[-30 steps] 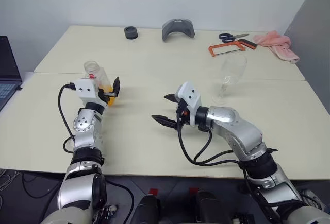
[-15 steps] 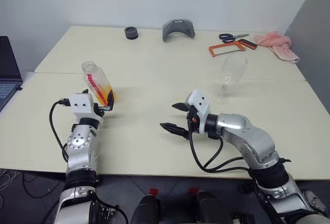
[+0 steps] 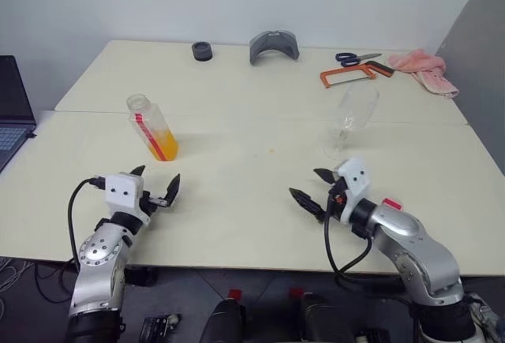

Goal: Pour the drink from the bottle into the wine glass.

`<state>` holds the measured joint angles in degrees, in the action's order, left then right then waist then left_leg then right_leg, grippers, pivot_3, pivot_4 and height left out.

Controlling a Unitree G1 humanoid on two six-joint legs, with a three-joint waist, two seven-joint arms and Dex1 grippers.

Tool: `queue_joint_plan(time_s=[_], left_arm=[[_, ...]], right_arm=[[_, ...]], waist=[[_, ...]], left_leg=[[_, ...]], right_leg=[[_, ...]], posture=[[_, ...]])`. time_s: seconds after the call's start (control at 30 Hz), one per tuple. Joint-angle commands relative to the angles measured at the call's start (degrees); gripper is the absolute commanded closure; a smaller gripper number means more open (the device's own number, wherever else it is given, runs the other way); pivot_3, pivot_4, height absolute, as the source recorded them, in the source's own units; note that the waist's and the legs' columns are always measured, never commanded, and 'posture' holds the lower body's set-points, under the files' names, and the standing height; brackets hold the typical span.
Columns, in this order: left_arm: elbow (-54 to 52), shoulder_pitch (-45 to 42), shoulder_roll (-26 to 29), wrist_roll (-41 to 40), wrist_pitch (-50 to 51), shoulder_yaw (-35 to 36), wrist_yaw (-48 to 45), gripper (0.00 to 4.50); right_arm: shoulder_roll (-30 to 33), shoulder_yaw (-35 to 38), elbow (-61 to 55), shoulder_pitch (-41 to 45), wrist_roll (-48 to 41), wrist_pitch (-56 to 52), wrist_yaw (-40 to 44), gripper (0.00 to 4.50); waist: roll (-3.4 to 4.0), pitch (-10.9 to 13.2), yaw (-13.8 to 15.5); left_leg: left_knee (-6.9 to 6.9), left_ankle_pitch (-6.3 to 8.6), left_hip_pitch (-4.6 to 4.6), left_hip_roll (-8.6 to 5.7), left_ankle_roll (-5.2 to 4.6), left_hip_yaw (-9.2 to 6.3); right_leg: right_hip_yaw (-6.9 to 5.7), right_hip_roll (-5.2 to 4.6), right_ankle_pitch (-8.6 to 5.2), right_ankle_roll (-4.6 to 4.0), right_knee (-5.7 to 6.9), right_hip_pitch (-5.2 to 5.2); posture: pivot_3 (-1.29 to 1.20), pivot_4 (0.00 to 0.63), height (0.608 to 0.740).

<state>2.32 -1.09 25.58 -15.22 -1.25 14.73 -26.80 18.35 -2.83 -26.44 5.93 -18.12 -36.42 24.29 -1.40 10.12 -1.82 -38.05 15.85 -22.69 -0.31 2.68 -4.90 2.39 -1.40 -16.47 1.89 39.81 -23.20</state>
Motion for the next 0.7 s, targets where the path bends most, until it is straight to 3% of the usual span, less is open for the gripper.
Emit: queue_joint_plan(time_s=[0.03, 0.4, 0.7], left_arm=[[-5.9, -0.8, 1.3, -2.2, 2.5, -2.5, -4.2, 0.02], [-10.3, -10.0, 6.8, -7.3, 11.9, -9.1, -18.9, 0.02], [-9.4, -15.0, 6.6, -6.6, 12.2, -10.8, -21.2, 0.02]], right_arm=[[-2.6, 4.4, 2.6, 1.3, -0.1, 3.1, -3.8, 0.00], [-7.1, 7.9, 26.0, 14.9, 5.5, 16.1, -11.0, 0.00], [-7.9, 9.9, 42.8, 24.5, 7.6, 26.9, -13.1, 0.00]], waist=[[0.00, 0.0, 0.0], [0.01, 0.0, -0.2], [0.03, 0.0, -0.2]], left_leg=[[0.00, 0.00, 0.02, 0.00, 0.00, 0.04], [0.07, -0.01, 0.18, -0.02, 0.01, 0.32], [0.08, -0.01, 0.17, -0.01, 0.01, 0.33]], right_leg=[[0.02, 0.00, 0.00, 0.00, 0.01, 0.00], [0.13, 0.23, -0.01, -0.03, 0.07, 0.01], [0.14, 0.20, -0.01, -0.04, 0.08, 0.00]], posture=[[0.00, 0.150, 0.740], [0.00, 0.150, 0.740], [0.00, 0.150, 0.740]])
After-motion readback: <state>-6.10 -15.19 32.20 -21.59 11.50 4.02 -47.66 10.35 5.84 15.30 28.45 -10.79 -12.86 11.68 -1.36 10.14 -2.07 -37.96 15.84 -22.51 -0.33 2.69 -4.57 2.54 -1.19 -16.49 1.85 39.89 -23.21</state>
